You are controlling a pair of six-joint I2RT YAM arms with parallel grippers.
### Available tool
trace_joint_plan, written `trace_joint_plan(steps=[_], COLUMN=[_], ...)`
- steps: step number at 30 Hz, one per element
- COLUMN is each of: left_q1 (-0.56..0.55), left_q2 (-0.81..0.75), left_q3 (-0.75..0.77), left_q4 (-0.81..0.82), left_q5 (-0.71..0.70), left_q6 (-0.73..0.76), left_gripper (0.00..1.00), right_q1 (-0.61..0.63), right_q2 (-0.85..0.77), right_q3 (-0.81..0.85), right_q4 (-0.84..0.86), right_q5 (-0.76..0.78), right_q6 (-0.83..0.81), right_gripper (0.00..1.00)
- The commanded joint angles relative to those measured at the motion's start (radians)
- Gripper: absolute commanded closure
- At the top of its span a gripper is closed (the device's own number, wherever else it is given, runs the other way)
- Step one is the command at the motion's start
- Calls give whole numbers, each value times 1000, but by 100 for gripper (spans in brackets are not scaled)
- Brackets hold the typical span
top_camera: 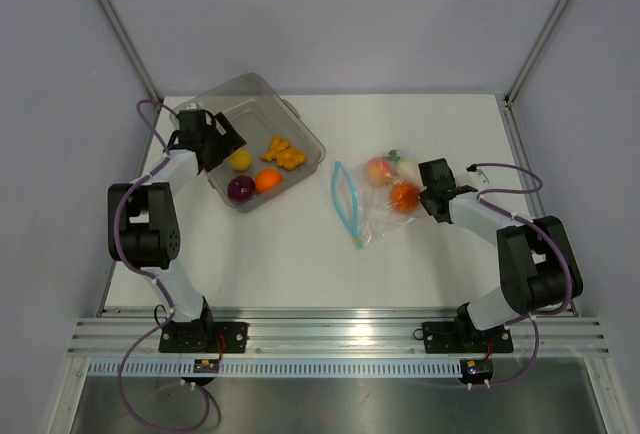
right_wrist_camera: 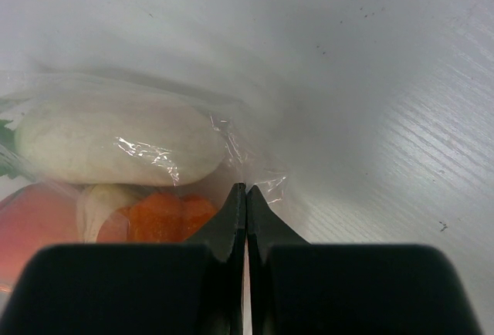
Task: Open the zip-top bag and remove the fake food
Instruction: Place the fake fruit in the bin.
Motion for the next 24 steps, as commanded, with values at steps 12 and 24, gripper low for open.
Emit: trace_joint_plan(steps=[12, 24], left_q1=[5, -8], left_q2=[-182, -363], left_q3=[-107, -313], left_q4=[131, 275], left_q5=[44, 84], left_q6=[-105, -306], left_gripper=[1, 1], right_q1=[-6, -6], right_q2=[2, 6], right_q3=[37, 33], right_q4=[25, 38], right_q5=[9, 0], right_q6=[-22, -36], right_gripper=[100, 100])
